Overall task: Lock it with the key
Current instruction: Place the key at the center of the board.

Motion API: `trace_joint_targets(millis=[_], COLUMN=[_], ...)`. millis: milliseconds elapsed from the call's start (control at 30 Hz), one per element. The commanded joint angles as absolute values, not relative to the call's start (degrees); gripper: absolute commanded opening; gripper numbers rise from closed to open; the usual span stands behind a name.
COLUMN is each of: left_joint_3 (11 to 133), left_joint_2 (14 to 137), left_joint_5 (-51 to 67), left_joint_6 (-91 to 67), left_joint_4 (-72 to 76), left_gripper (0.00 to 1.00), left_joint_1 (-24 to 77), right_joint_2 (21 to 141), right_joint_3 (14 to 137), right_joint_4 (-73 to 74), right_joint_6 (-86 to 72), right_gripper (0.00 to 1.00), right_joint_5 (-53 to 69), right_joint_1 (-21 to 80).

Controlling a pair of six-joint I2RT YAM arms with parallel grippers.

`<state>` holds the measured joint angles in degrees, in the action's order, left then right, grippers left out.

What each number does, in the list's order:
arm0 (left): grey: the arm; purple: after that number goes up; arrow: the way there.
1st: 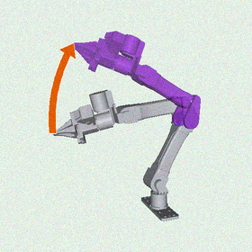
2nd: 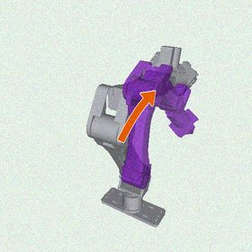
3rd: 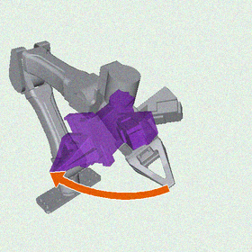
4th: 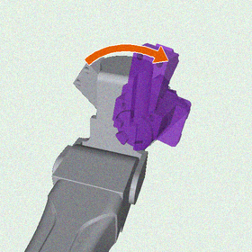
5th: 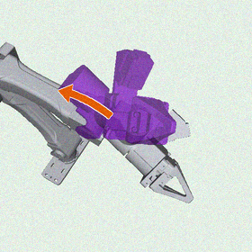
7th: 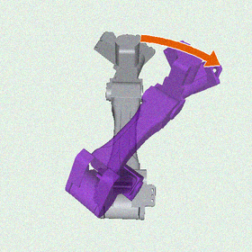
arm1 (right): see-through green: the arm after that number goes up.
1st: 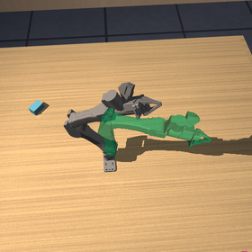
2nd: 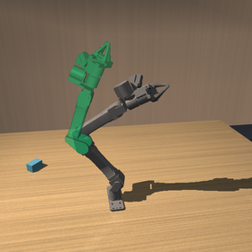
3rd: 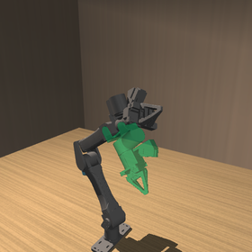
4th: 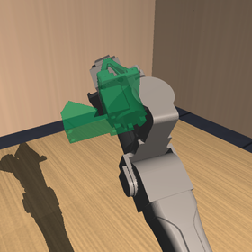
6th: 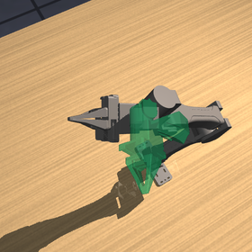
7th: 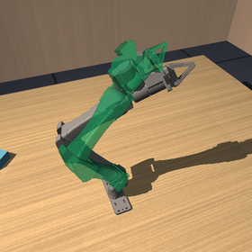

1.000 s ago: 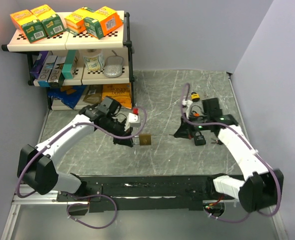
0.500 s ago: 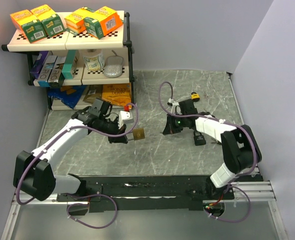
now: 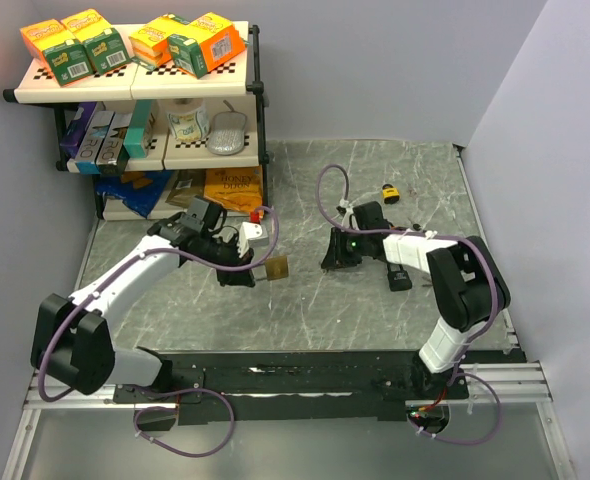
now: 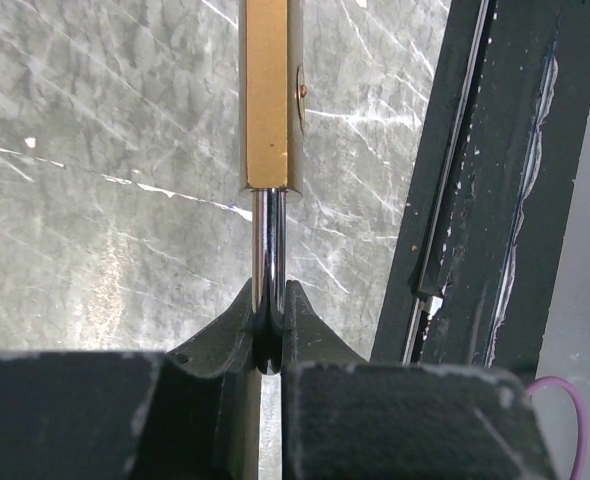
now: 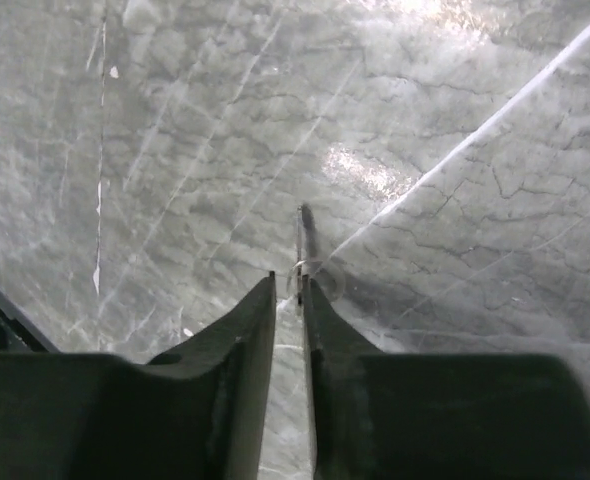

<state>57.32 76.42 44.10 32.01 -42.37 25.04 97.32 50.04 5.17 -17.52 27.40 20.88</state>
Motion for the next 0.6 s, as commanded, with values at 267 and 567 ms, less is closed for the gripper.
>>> trace_joint_targets(millis=[267, 567], left_joint_3=[62.22, 72.49], left_joint_2=[78.22, 86.47], left_joint_5=[49.83, 51.76], left_joint_6=[34.28, 25.84], left_joint_4=[-43.77, -50.79], left_gripper=[0.01, 0.01], left_joint_1=[24.87, 24.96], right_joint_2=[88.10, 60.67], right_joint_3=[48.08, 43.42], right_joint_4=[5.36, 6.06], right_joint_6=[-16.27, 20.35], right_gripper=[0.64, 1.00], right_joint_5=[29.18, 38.84], right_joint_1=[21.18, 23.99])
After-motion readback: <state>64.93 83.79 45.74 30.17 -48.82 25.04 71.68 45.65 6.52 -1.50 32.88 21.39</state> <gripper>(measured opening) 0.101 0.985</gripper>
